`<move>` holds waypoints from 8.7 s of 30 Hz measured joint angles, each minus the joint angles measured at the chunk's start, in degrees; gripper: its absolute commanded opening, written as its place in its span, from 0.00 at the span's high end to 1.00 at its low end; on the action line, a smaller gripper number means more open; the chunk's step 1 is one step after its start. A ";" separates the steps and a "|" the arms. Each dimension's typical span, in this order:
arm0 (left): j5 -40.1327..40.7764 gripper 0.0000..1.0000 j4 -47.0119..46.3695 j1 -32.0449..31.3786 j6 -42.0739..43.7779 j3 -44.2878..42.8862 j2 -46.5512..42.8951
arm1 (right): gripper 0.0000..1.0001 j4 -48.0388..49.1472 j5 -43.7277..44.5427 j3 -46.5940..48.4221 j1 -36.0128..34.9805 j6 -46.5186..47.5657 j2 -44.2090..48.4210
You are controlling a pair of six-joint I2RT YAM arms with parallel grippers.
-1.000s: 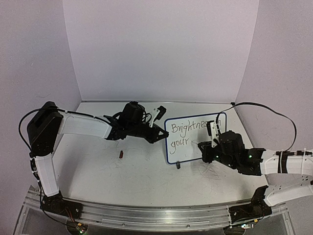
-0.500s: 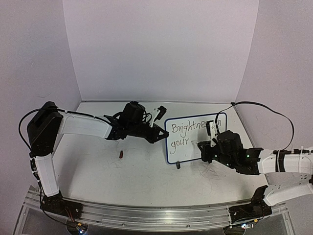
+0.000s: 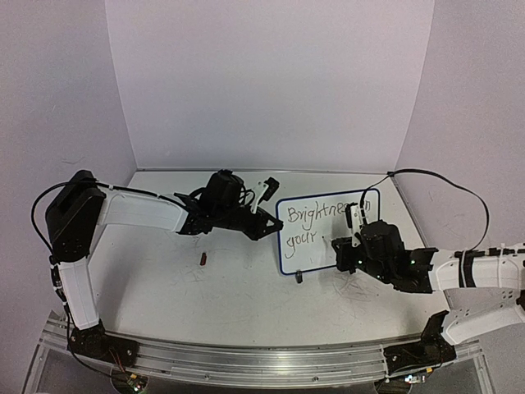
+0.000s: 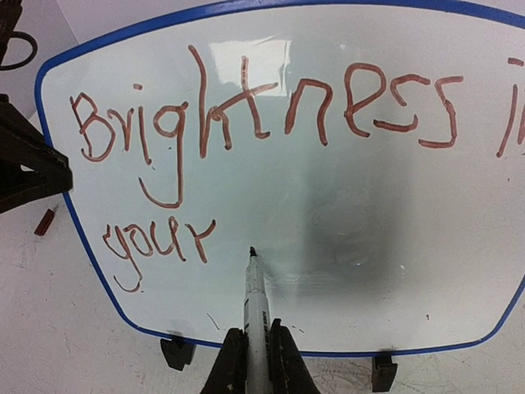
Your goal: Write a sentence on the whiteboard
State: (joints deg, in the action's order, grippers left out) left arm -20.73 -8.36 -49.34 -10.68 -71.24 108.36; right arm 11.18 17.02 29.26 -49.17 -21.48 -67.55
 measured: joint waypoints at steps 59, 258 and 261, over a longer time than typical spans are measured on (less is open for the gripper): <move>0.16 1.00 1.46 -0.17 0.37 -0.79 0.00 | 1.00 -1.07 4.12 -1.09 0.02 -1.10 5.63; 1.86 1.00 3.78 -0.66 0.87 -1.88 0.02 | 1.00 -6.34 2.94 -4.57 5.17 -2.67 13.87; 1.86 1.00 3.78 -0.66 0.87 -1.90 0.02 | 1.00 -5.48 3.10 -4.57 5.97 -2.75 12.49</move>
State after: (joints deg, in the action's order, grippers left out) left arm -18.87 -4.58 -50.00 -9.80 -73.14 108.38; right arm 5.70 20.12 24.69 -43.19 -24.23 -55.06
